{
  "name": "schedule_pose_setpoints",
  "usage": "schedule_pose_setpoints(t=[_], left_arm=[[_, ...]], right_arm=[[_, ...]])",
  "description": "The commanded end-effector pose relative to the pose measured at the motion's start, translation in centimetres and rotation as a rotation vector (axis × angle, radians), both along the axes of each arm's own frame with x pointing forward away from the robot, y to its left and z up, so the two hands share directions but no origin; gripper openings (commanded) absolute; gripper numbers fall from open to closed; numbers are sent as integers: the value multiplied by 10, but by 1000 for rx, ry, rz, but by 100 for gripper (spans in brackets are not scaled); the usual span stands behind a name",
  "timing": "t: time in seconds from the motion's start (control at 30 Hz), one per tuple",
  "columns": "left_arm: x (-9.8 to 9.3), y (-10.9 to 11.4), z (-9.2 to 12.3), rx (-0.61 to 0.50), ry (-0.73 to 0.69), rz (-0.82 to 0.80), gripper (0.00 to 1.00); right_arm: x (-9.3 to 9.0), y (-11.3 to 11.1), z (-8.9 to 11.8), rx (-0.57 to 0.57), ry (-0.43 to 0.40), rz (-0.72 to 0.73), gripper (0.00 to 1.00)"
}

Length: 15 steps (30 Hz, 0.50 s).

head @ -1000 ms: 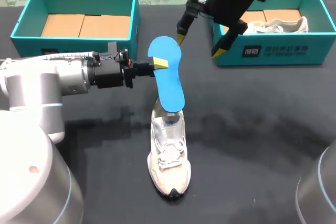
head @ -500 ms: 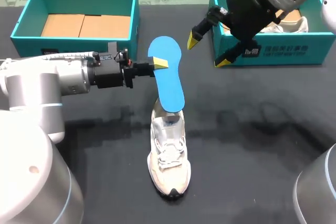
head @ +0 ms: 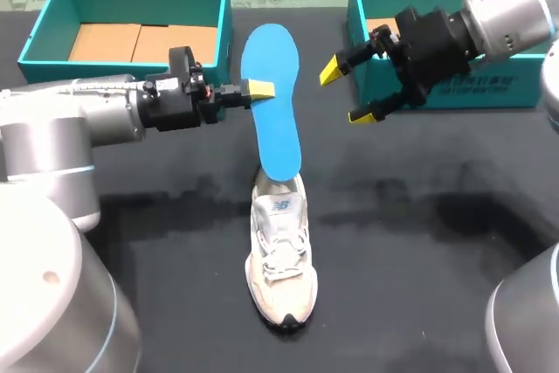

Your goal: Take the shoe out of the shoebox, open the shoe tongue, remove and reinsert the insole, then place the shoe into the shoebox

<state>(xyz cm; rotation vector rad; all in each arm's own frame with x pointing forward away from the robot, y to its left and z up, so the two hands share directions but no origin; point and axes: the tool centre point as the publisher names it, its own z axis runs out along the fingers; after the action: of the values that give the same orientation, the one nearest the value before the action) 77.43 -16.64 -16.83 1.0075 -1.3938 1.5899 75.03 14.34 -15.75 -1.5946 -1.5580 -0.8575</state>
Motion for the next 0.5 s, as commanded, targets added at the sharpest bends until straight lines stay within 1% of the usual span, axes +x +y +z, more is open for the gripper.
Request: schedule_pose_setpoints(t=[0.03, 0.2, 0.4, 0.5], left_arm=[[0, 10, 8, -32, -230, 43, 0], [10, 16, 17, -62, -521, 142, 0], [16, 17, 28, -75, -749, 154, 0], [19, 15, 33, -71, -837, 139, 0]], right_arm=[[-1, 1, -5, 156, -1, -7, 100], [0, 3, -5, 168, -1, -16, 100], [0, 4, -6, 191, 1, -31, 100], [0, 4, -6, 197, 2, -34, 100]])
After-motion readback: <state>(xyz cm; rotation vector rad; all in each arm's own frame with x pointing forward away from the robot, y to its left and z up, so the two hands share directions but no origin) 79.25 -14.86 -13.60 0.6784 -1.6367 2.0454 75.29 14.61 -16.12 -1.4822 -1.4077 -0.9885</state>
